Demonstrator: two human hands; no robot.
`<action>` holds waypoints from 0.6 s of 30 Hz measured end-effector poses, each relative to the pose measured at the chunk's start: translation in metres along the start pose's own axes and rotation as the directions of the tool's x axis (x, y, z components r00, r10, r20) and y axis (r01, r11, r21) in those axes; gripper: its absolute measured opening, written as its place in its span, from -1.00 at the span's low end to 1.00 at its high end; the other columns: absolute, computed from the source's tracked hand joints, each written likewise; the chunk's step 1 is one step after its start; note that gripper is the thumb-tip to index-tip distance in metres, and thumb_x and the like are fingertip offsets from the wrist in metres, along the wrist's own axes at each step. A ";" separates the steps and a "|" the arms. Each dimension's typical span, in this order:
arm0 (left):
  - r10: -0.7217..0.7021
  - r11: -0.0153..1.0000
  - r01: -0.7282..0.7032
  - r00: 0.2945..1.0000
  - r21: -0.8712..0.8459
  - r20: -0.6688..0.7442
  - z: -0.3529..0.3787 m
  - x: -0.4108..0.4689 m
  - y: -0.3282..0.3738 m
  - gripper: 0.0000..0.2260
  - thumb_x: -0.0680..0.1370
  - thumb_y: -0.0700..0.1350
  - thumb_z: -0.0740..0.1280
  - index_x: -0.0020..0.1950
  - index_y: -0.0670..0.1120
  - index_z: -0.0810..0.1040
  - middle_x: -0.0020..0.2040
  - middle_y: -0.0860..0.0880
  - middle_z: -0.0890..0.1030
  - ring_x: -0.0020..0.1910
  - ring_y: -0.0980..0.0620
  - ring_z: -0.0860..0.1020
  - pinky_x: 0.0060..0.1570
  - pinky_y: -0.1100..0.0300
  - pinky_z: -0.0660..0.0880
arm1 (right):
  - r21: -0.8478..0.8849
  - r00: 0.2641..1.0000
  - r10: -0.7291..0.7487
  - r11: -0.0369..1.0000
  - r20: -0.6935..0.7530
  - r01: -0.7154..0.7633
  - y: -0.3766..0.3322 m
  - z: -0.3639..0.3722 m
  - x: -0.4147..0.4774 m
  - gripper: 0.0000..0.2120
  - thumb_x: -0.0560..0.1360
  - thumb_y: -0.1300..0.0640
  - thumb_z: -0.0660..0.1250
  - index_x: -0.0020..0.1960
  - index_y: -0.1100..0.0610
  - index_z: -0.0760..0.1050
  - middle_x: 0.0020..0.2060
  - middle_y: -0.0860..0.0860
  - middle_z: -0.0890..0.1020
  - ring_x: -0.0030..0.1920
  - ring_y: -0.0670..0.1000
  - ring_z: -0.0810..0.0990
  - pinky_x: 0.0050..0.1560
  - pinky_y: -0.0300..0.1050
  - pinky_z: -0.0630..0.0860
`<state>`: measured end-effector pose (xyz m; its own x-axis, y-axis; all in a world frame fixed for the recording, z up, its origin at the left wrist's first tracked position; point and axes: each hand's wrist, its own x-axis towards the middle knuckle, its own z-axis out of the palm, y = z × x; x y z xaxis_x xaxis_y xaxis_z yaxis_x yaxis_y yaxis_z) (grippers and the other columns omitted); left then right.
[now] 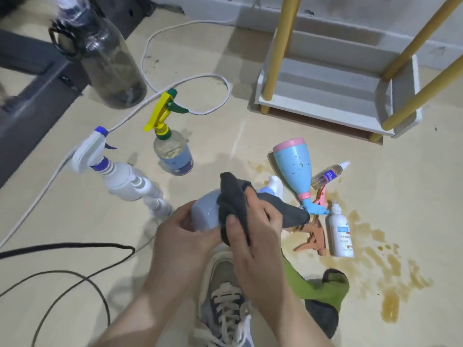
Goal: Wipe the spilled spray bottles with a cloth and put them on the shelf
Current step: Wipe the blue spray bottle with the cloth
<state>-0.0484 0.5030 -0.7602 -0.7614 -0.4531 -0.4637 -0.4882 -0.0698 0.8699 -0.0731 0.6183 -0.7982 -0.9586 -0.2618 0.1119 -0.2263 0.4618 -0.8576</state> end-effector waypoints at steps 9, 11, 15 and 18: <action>-0.398 0.796 0.264 0.906 -0.544 -0.143 -0.029 0.031 -0.075 -0.81 0.50 -0.20 0.42 0.11 -0.12 0.62 -0.05 -0.11 0.72 -0.12 -0.04 0.69 -0.10 0.05 0.60 | -0.088 0.952 -0.063 0.992 0.300 0.094 0.034 0.074 0.015 -0.63 0.64 0.05 0.11 0.44 -0.07 0.34 0.29 -0.15 0.45 0.12 -0.07 0.37 0.21 -0.16 0.25; -0.452 0.751 0.308 0.885 -0.584 -0.116 -0.027 0.038 -0.092 -0.77 0.49 -0.22 0.43 0.14 -0.21 0.59 -0.01 -0.19 0.70 -0.04 -0.16 0.68 0.05 -0.09 0.59 | -0.112 0.936 0.006 0.993 0.353 0.036 0.048 0.079 0.016 -0.63 0.65 0.05 0.11 0.45 -0.09 0.32 0.27 -0.12 0.47 0.17 0.01 0.38 0.24 -0.10 0.31; -0.500 0.717 0.399 0.866 -0.572 -0.022 -0.012 0.053 -0.108 -0.74 0.48 -0.21 0.45 0.13 -0.25 0.55 0.00 -0.23 0.69 -0.04 -0.19 0.68 -0.05 -0.02 0.62 | -0.335 0.914 0.274 0.927 0.298 -0.168 0.085 0.067 0.040 -0.77 0.65 0.09 0.16 0.20 0.20 0.44 0.09 0.18 0.55 0.15 0.23 0.43 0.08 0.02 0.36; -0.447 0.764 0.440 0.888 -0.472 0.105 0.001 0.064 -0.104 -0.78 0.48 -0.20 0.45 0.09 -0.22 0.59 -0.02 -0.19 0.71 -0.04 -0.14 0.68 0.04 -0.04 0.61 | -0.422 0.908 0.345 0.878 0.236 -0.224 0.105 0.049 0.051 -0.78 0.65 0.06 0.13 0.09 0.20 0.44 0.01 0.20 0.56 0.13 0.22 0.46 -0.11 -0.02 0.31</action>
<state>-0.0468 0.4824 -0.8808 -0.5028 -0.2781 -0.8185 -0.5071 -0.6719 0.5398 -0.1368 0.6117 -0.9075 -0.9083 -0.2779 -0.3127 -0.0566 0.8222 -0.5664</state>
